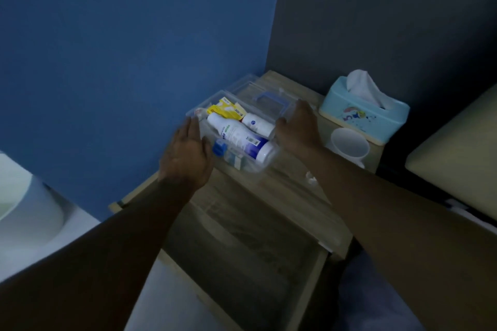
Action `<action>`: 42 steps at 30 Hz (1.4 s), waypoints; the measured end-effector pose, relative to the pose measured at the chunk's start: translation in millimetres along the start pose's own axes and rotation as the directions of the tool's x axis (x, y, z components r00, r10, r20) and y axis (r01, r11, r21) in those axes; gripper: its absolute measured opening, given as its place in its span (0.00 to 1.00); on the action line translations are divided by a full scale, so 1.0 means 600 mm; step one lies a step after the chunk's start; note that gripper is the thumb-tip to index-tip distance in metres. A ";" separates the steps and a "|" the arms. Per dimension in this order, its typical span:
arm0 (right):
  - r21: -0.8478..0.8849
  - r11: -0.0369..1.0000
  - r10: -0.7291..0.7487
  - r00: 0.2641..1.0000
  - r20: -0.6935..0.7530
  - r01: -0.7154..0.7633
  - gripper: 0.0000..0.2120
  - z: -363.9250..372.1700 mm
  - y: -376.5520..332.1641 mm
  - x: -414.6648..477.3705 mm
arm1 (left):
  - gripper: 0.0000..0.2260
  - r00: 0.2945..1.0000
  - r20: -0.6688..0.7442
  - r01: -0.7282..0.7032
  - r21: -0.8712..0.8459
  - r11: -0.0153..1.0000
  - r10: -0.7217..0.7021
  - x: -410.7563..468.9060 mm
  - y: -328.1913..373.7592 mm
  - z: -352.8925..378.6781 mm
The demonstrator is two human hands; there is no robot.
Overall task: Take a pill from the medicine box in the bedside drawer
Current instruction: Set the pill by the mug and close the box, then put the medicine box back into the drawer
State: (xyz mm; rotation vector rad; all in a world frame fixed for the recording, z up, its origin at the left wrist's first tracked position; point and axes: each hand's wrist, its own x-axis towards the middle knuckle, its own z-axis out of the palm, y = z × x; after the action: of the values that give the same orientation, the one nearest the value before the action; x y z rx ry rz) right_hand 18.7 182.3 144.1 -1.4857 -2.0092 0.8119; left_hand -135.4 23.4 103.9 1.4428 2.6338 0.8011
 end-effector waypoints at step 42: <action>0.113 0.844 -0.513 0.851 -0.111 0.524 0.25 0.034 0.053 -0.163 | 0.30 0.987 0.159 0.001 -0.076 0.997 0.011 -0.011 -0.008 0.025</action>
State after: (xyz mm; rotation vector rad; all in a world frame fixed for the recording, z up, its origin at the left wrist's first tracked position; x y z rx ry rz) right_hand 51.8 92.0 102.4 -0.8091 -2.1008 0.6318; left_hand -131.3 22.1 87.3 1.4309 2.4572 0.7439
